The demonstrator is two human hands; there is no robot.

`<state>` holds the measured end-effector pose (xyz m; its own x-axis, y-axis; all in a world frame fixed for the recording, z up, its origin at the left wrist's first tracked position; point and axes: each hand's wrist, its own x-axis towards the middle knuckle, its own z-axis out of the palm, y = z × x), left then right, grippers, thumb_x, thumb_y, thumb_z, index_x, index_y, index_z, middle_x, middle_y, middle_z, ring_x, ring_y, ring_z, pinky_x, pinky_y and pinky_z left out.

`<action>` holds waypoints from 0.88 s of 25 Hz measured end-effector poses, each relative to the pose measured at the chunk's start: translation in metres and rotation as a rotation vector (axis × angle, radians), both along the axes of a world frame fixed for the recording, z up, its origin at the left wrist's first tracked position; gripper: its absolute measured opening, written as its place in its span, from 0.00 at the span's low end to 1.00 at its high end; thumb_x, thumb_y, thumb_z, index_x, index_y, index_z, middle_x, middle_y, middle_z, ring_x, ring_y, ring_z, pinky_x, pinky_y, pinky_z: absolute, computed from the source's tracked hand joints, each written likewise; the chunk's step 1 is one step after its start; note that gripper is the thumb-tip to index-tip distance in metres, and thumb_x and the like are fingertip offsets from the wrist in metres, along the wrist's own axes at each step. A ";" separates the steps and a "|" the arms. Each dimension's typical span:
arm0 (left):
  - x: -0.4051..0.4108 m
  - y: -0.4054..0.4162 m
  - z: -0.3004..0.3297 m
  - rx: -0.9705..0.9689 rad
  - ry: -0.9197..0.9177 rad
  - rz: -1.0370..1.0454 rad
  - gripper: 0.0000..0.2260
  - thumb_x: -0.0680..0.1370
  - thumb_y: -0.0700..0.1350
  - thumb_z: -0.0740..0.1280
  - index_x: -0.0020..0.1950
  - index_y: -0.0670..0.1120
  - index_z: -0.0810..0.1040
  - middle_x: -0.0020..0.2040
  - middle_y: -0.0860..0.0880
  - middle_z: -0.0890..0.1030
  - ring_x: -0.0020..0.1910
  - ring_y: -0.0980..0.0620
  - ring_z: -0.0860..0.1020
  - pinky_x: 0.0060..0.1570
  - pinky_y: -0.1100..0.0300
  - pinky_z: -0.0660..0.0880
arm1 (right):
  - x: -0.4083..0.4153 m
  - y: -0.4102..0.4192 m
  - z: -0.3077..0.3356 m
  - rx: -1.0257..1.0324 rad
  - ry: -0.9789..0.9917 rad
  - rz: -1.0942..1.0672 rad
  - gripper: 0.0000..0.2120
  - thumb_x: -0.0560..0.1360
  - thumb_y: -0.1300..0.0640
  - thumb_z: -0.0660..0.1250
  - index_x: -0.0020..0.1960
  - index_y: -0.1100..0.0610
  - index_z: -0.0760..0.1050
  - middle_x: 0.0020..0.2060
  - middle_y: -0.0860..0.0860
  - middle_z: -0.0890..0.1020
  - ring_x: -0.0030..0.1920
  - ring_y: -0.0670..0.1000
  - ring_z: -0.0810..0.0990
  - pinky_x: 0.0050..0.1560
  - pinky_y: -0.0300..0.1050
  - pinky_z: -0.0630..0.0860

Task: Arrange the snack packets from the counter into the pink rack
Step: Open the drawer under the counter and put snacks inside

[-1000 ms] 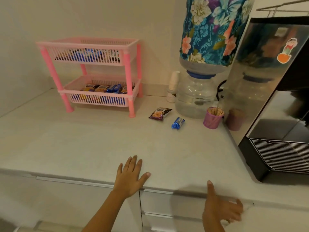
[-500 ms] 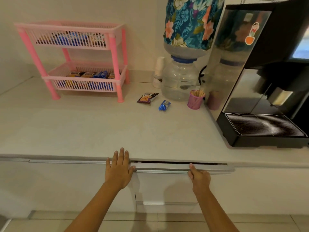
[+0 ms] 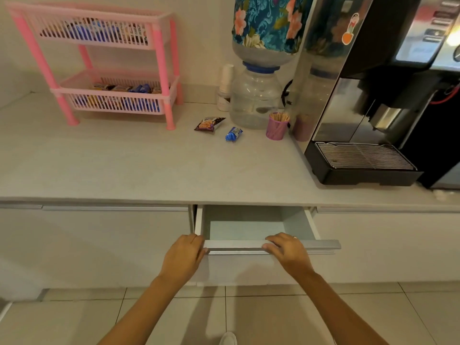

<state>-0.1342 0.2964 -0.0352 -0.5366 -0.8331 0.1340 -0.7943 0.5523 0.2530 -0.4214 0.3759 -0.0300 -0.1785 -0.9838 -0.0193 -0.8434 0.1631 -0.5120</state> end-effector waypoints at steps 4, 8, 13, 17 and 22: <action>0.019 0.011 0.000 0.162 0.060 -0.041 0.13 0.75 0.54 0.69 0.48 0.45 0.81 0.42 0.50 0.82 0.40 0.51 0.79 0.36 0.61 0.73 | -0.004 0.018 0.016 0.127 -0.060 0.125 0.14 0.74 0.47 0.67 0.55 0.54 0.82 0.53 0.48 0.84 0.53 0.45 0.80 0.50 0.26 0.69; 0.030 0.027 0.003 0.213 0.040 -0.065 0.15 0.73 0.58 0.69 0.48 0.47 0.81 0.41 0.52 0.81 0.39 0.53 0.78 0.38 0.59 0.74 | 0.004 0.034 0.023 0.194 -0.068 0.172 0.10 0.73 0.49 0.70 0.50 0.52 0.85 0.48 0.43 0.85 0.50 0.43 0.81 0.53 0.35 0.75; 0.034 0.025 0.013 0.308 -0.038 -0.189 0.17 0.71 0.61 0.69 0.50 0.49 0.80 0.44 0.53 0.81 0.40 0.55 0.77 0.40 0.61 0.74 | 0.005 0.033 0.030 0.280 -0.008 0.271 0.07 0.71 0.50 0.72 0.44 0.53 0.85 0.36 0.33 0.82 0.38 0.32 0.78 0.46 0.29 0.73; 0.027 -0.008 0.040 0.315 0.058 -0.217 0.20 0.74 0.65 0.60 0.54 0.52 0.79 0.48 0.58 0.81 0.46 0.60 0.78 0.45 0.62 0.76 | 0.005 -0.007 0.052 0.316 -0.055 0.270 0.20 0.66 0.38 0.72 0.48 0.52 0.84 0.44 0.46 0.86 0.43 0.41 0.81 0.48 0.33 0.76; 0.006 -0.103 0.062 0.190 0.212 -0.067 0.22 0.74 0.64 0.55 0.57 0.53 0.80 0.54 0.57 0.80 0.53 0.57 0.76 0.51 0.60 0.75 | -0.003 -0.116 0.091 0.091 -0.185 0.133 0.15 0.74 0.52 0.69 0.59 0.53 0.78 0.48 0.49 0.83 0.48 0.47 0.81 0.48 0.34 0.75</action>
